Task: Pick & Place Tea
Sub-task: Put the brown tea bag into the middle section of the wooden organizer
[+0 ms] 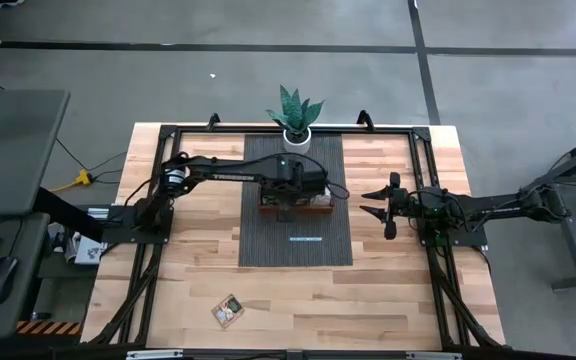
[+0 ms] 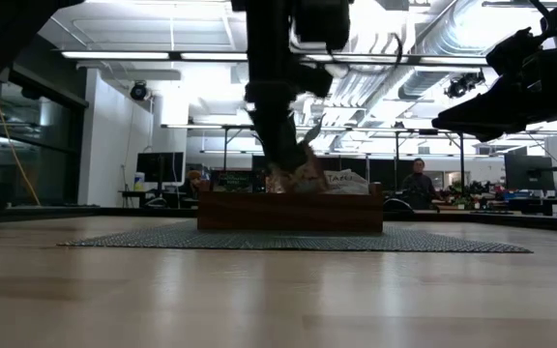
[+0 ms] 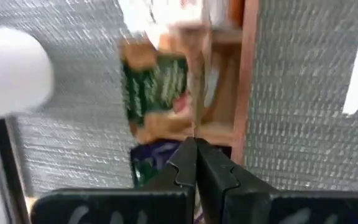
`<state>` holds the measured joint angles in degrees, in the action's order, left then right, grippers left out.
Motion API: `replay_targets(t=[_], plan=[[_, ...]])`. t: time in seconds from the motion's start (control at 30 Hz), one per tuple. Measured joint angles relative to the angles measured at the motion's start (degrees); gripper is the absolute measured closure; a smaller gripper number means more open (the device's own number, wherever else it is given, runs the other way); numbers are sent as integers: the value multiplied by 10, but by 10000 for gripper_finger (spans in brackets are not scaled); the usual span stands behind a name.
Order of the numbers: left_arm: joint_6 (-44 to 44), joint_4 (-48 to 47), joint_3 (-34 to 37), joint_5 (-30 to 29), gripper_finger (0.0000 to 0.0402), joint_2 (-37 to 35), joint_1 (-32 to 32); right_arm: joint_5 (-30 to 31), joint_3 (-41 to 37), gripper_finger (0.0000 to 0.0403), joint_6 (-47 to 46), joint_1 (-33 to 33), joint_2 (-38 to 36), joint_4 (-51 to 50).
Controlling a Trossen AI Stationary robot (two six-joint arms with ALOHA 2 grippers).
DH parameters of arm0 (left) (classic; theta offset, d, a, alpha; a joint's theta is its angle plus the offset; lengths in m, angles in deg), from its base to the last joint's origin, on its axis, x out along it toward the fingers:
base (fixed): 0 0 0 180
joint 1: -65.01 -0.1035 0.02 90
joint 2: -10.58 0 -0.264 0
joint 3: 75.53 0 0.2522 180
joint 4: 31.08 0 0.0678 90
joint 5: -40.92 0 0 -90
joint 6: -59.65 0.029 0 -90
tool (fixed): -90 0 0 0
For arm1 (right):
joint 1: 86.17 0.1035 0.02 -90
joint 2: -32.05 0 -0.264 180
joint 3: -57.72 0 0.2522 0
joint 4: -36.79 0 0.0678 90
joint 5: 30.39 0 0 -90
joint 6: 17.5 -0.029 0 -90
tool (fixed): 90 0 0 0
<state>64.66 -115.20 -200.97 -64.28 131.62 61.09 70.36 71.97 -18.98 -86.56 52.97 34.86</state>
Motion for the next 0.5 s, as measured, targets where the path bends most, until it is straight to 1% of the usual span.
replay_targets(t=[0.5], plan=[[-7,-43,1,-9,402,1,-10,0,0,248,0,0,0,0]])
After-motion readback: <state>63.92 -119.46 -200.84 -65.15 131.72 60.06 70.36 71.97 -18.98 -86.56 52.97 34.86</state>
